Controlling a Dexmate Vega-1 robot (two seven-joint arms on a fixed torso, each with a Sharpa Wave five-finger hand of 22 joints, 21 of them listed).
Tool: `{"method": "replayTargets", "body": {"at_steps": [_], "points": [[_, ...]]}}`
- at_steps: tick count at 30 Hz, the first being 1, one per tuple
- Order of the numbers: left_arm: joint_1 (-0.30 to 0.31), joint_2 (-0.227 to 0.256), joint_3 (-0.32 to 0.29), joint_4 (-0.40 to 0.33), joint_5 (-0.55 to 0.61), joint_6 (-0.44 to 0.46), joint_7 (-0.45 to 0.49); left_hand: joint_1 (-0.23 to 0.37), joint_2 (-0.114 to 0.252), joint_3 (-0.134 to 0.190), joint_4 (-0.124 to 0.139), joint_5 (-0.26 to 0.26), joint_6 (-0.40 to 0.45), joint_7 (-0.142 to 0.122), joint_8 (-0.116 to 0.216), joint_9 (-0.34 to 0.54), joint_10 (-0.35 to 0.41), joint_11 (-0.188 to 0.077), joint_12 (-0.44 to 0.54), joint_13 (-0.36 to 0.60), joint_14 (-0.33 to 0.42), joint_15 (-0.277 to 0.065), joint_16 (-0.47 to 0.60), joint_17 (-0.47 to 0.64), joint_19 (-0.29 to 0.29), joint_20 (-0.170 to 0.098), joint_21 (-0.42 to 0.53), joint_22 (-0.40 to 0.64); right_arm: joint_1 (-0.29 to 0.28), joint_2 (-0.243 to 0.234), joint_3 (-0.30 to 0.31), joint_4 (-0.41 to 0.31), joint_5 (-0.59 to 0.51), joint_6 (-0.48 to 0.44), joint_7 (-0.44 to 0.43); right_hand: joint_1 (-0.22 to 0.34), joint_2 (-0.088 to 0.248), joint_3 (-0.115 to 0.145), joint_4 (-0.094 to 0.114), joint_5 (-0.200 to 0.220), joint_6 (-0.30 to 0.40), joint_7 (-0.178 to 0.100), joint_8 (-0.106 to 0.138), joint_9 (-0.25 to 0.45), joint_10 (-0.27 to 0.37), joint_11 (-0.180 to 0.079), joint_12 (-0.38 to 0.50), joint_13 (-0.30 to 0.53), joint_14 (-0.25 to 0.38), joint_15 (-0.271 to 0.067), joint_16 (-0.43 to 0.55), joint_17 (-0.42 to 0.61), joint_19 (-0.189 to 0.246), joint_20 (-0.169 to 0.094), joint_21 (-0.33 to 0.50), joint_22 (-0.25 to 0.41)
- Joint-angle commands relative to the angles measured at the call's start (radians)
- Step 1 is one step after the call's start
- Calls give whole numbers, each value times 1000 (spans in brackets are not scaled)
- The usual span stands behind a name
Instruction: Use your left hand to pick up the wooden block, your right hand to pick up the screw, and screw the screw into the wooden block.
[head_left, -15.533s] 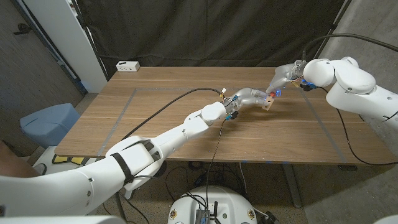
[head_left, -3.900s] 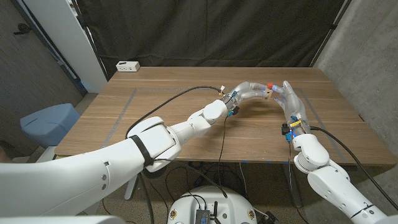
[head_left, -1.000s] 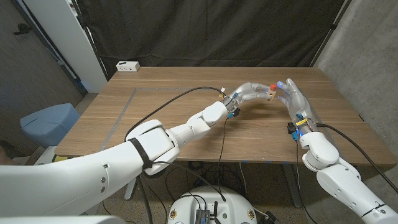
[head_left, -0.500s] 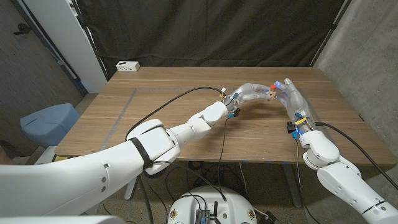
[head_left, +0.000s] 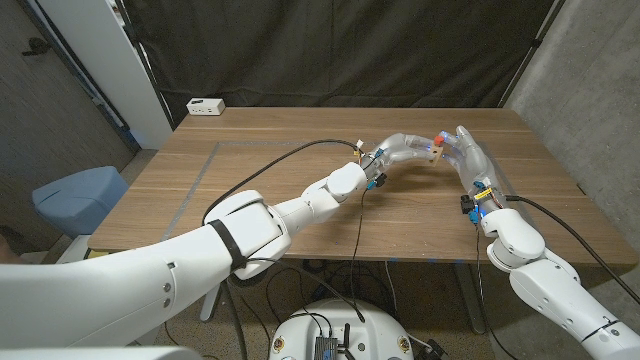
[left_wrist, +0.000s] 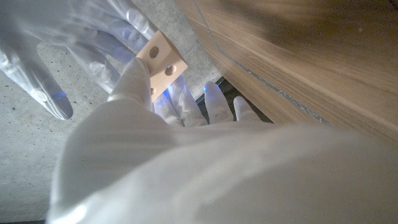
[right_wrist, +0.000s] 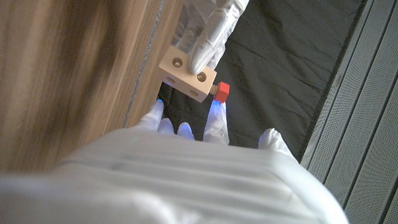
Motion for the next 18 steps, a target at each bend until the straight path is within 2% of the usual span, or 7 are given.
{"method": "replayTargets", "body": {"at_steps": [1,18], "points": [[-2,-2,3,2,-5,5,-1,6,24,26,22,10,97,25,10,2,15,-1,10,91,11,-56,0,5,7,-1,2,3,0,-1,-4,3,5,5,-3,-9,3,0,7,10,22,4,8,2,1,-7,10,3,-5,2,9,2,-6,2,5,3],[5,2,5,-7,3,-16,4,6,23,26,22,11,99,25,11,2,13,-1,9,91,11,-56,0,5,7,-4,2,3,-21,4,4,-9,-4,20,-19,-11,4,3,6,13,65,17,15,3,17,-18,15,3,7,-5,14,-1,1,1,9,3]]}}
